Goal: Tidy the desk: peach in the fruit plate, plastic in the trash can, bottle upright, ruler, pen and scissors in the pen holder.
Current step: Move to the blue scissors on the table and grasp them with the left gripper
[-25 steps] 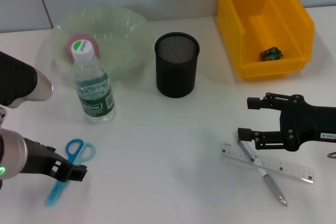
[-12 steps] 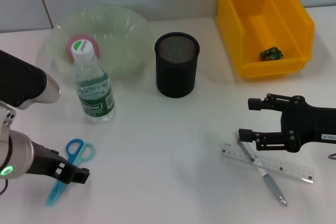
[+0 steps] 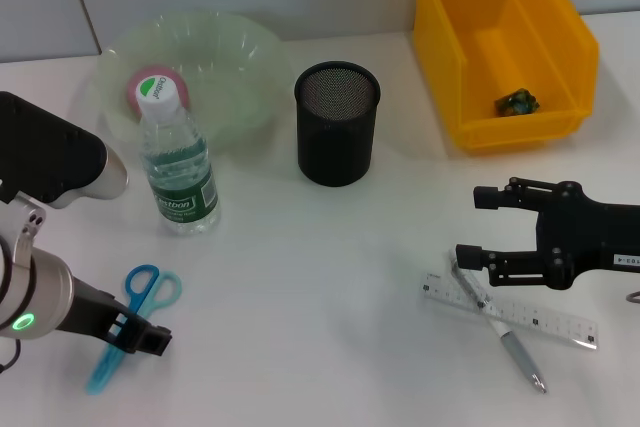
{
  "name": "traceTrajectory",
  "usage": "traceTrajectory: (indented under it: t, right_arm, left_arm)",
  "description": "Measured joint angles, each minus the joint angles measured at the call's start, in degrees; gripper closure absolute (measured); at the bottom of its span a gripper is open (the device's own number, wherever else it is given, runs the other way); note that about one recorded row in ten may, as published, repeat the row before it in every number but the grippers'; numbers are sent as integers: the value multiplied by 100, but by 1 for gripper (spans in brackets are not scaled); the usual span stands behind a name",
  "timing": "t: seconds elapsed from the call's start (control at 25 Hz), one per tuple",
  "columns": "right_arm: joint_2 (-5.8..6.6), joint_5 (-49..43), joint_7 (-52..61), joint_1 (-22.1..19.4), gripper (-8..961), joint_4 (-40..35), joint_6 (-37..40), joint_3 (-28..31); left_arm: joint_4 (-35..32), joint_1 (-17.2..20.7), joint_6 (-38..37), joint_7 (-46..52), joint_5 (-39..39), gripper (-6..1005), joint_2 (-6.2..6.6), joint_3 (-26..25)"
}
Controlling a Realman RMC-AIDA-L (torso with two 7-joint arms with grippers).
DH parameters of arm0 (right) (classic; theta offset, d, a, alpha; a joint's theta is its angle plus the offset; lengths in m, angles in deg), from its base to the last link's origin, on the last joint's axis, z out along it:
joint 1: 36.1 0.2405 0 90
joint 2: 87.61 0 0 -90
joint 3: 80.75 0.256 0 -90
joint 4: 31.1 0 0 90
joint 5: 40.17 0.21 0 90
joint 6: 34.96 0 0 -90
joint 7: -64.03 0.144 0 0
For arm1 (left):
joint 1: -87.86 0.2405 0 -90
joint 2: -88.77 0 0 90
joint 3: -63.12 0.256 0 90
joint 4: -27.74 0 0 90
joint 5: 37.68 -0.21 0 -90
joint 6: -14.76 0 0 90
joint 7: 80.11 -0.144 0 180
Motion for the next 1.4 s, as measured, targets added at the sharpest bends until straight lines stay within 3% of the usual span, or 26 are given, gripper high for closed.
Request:
traceTrajectory:
  t: [1.4]
  right_arm:
    - [-9, -62, 0, -17, 120, -1, 36, 0]
  left_arm:
    - [599, -545, -267, -7, -3, 233, 0, -148]
